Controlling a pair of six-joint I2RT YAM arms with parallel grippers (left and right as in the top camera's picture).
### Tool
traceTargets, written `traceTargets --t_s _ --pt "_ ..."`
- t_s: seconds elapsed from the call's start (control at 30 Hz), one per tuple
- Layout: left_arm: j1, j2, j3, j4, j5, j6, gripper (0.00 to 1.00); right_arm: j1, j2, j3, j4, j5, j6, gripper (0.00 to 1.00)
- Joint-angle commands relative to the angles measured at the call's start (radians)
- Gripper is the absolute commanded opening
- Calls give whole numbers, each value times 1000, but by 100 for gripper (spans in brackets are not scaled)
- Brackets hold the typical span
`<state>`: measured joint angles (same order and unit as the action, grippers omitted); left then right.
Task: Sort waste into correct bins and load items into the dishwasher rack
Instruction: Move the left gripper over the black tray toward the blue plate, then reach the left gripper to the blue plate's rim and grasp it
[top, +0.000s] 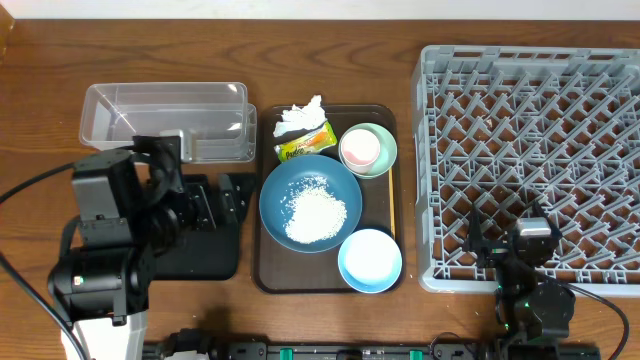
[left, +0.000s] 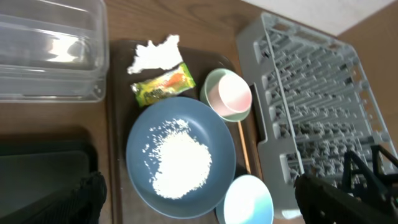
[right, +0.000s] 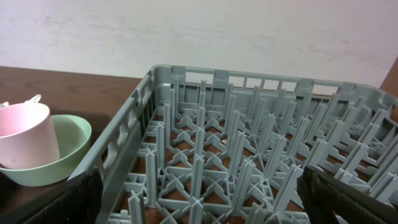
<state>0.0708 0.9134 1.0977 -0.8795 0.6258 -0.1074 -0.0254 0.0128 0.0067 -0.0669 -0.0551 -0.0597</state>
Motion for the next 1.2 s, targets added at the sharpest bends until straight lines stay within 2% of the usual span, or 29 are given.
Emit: traceTargets --t_s 0.0,0.1,0.27,0.37,0.53,0.6,0.73,0.83,0.93,1.17 --pt "-75 23 82 -19 16 8 99 10 -1 -1 -4 2 -9 99" --pt "-189 93 199 -104 -63 18 99 10 -1 -1 -4 2 -9 99" --pt "-420 260 424 -351 -471 17 99 10 -1 -1 -4 2 -9 99" --pt "-495 319 446 -401 -581 17 99 10 -1 -1 -4 2 -9 99" --pt "-519 390 445 -418 -550 17 99 10 -1 -1 -4 2 -9 99" --pt "-519 412 445 -422 -461 16 99 10 -1 -1 -4 2 -9 99" --pt "-521 459 444 -444 -179 17 99 10 -1 -1 -4 2 -9 99" --pt "-522 495 444 -421 -72 17 99 10 -1 -1 -4 2 -9 99" --pt "-522 540 444 -380 -61 17 99 10 -1 -1 -4 2 -9 99" --pt "-547 634 444 -390 -42 16 99 10 -1 -1 -4 2 -9 99"
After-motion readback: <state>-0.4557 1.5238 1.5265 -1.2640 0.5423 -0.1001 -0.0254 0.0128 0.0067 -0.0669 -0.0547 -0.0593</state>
